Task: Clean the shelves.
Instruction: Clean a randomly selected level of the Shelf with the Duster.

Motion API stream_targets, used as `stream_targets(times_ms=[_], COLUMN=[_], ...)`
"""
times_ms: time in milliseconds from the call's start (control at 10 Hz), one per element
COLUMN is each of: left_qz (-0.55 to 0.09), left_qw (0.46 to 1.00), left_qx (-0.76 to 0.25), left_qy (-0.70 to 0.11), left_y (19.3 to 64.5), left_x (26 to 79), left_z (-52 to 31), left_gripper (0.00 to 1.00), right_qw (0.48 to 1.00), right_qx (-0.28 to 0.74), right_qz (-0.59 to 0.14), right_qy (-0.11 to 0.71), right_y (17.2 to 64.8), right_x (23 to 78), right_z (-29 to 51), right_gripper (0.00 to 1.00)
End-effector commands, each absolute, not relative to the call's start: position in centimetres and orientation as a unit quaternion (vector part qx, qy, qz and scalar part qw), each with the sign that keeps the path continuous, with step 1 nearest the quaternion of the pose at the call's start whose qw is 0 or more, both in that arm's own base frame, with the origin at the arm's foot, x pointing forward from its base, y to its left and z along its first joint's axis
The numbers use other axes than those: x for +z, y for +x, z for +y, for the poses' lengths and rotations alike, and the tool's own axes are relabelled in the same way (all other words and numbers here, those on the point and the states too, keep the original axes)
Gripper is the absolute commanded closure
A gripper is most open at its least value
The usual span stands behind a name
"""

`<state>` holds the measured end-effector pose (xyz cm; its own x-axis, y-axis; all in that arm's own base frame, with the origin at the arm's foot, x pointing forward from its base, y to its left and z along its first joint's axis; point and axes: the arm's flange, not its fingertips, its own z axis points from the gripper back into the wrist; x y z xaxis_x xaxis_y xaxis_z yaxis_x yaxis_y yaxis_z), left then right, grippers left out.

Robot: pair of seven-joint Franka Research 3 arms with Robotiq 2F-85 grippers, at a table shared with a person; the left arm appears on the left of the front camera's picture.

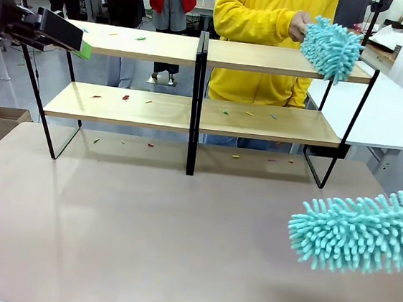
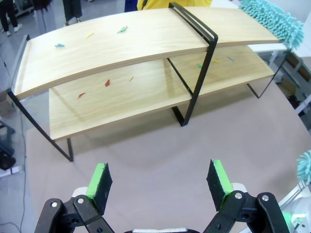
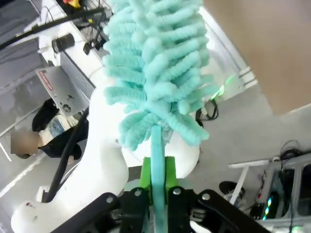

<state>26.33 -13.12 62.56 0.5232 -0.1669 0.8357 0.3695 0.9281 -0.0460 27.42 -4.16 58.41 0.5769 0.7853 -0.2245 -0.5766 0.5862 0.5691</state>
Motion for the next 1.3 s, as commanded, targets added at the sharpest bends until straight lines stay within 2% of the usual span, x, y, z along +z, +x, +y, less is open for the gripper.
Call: stream_targets(times_ms=[0, 300, 600, 700, 800, 1000, 1200], left_qz=[-0.466, -0.466, -0.466, -0.466, -0.466, -0.466, -0.466], left_qw=[0.865, 0.865, 0.865, 0.865, 0.865, 0.865, 0.865], left_qx=[-0.152, -0.152, -0.152, -0.152, -0.152, -0.152, -0.152], left_qy=[-0.106, -0.106, -0.106, -0.106, -0.106, -0.106, -0.106], left_y=[26.3, 26.3, 26.3, 26.3, 26.3, 26.3, 26.3], left_x=[62.6, 62.6, 62.6, 62.6, 62.6, 62.6, 62.6], left_z=[-13.0, -13.0, -13.0, -13.0, -13.0, -13.0, -13.0], left_gripper=[0.0, 0.0, 0.0, 0.0, 0.0, 0.0, 0.0], right_qw=[0.853, 0.889, 0.904, 0.892, 0.896, 0.896, 0.927], right_qx=[0.415, 0.356, 0.325, 0.343, 0.336, 0.338, 0.301], right_qz=[0.195, 0.133, 0.003, 0.071, 0.061, 0.055, 0.004], right_qy=[0.248, 0.254, 0.277, 0.285, 0.282, 0.282, 0.222], right_y=[29.3, 28.9, 29.0, 29.3, 29.9, 29.5, 31.9], right_x=[56.9, 53.9, 53.0, 52.7, 53.1, 52.8, 52.9], right_z=[-1.9, 1.5, 5.5, 5.9, 3.8, 5.3, 8.4], right_gripper=[0.87, 0.87, 0.87, 0.87, 0.87, 0.87, 0.87])
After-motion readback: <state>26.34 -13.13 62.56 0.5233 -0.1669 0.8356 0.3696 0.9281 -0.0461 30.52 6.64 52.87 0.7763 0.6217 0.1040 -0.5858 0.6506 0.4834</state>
